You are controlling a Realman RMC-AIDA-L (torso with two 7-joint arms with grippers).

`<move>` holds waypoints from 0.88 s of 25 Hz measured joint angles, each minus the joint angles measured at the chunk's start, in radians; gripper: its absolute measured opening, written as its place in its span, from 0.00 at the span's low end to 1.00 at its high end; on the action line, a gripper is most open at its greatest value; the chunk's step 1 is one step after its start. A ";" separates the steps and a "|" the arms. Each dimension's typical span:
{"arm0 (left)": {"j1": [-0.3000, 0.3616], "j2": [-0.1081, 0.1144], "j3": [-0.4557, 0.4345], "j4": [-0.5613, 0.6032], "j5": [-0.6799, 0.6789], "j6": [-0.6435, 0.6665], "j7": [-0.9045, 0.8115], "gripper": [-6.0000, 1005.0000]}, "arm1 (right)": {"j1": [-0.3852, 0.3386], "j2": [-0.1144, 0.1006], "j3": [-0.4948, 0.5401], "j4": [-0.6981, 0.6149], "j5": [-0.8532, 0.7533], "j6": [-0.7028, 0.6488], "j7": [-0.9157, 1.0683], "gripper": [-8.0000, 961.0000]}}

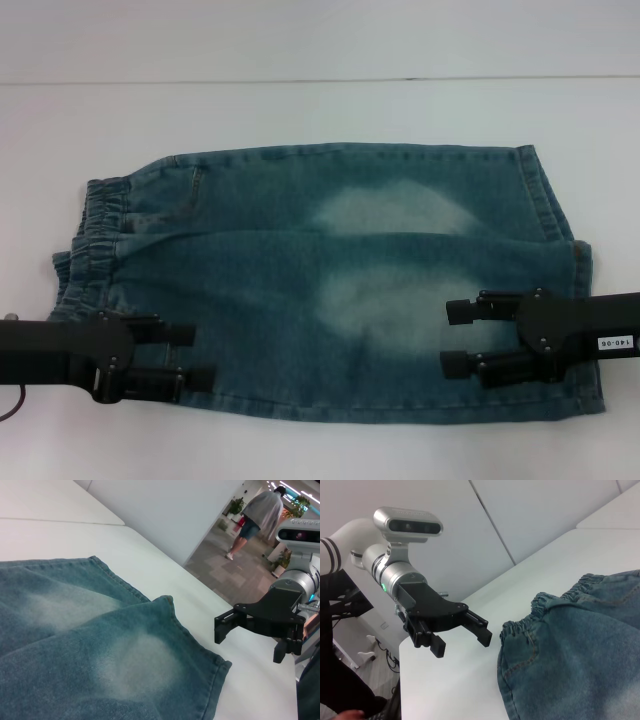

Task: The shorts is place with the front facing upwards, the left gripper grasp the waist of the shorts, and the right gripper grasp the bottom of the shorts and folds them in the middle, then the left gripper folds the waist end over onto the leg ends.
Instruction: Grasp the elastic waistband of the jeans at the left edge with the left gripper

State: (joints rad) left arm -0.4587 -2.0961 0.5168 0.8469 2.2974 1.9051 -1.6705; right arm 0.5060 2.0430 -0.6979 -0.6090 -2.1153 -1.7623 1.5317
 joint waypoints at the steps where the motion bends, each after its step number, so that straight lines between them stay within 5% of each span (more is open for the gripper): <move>1: 0.000 0.000 0.000 0.000 0.000 0.000 0.000 0.84 | 0.000 0.000 0.000 0.000 0.000 0.000 0.000 0.96; 15: 0.000 0.004 -0.001 0.010 0.000 0.005 -0.020 0.84 | 0.002 0.000 -0.002 0.000 0.000 0.000 0.001 0.96; 22: 0.003 0.031 -0.012 0.134 0.007 0.035 -0.123 0.84 | 0.002 -0.001 -0.002 0.000 0.000 0.000 0.002 0.96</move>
State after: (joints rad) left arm -0.4553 -2.0655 0.5047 0.9811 2.3041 1.9406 -1.7931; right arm 0.5076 2.0417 -0.6995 -0.6090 -2.1153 -1.7626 1.5341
